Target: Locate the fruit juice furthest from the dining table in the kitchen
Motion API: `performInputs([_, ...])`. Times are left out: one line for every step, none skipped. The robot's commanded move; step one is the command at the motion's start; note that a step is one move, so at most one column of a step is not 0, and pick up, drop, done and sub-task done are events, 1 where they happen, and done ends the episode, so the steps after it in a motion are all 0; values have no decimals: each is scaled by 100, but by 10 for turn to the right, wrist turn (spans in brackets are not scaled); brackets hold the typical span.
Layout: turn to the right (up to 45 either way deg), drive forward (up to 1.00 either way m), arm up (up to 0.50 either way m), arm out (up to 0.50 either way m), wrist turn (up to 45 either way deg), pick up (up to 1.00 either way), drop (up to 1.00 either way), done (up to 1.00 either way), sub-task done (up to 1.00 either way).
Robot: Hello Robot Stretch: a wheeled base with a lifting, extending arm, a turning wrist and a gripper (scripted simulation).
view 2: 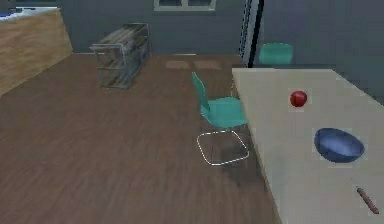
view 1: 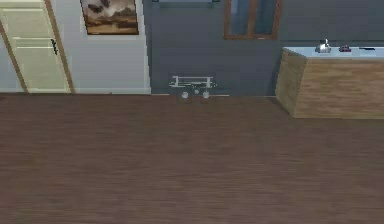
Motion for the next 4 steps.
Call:
performInputs([0, 25, 0, 0, 0, 0, 0, 0, 0])
performInputs([-450, 0, 0, 0, 0, 0, 0, 0, 0])
performInputs([-270, 0, 0, 0, 0, 0, 0, 0, 0])
performInputs([-30, 0, 0, 0, 0, 0, 0, 0, 0])
